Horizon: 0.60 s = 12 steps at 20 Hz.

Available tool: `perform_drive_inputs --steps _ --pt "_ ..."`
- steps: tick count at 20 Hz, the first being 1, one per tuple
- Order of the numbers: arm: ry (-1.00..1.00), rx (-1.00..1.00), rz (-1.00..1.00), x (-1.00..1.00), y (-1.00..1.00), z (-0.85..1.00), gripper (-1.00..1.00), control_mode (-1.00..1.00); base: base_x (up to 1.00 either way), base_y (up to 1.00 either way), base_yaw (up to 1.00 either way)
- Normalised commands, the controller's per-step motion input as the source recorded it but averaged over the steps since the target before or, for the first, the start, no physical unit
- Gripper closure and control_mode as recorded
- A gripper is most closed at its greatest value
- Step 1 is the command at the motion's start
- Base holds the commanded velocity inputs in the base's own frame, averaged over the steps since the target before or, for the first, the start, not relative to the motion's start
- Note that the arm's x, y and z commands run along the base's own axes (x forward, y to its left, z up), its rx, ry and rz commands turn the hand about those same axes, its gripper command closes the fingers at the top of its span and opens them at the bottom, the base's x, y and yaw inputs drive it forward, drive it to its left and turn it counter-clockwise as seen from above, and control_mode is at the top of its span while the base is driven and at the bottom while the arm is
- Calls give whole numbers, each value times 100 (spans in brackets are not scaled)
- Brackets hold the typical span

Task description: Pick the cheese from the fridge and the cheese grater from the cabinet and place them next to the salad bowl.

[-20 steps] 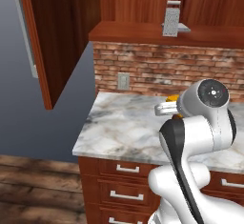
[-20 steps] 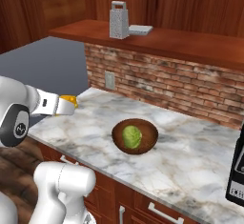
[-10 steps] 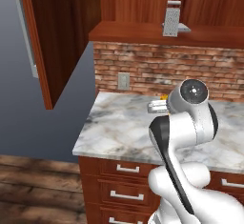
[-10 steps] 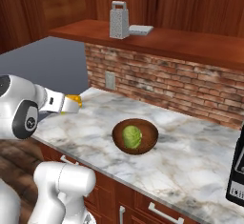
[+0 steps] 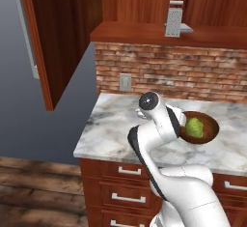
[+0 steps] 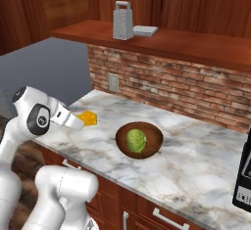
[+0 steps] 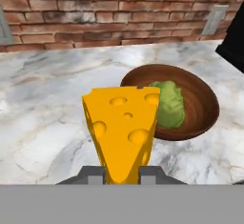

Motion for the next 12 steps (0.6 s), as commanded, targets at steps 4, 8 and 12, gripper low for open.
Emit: perform_drive_inputs --steps 4,8,12 --pt "2 7 -28 45 3 -51 100 -100 0 0 0" --pt "-3 5 -3 24 9 -26 100 -100 0 0 0" --pt "-3 0 -17 42 -5 -51 100 -100 0 0 0"
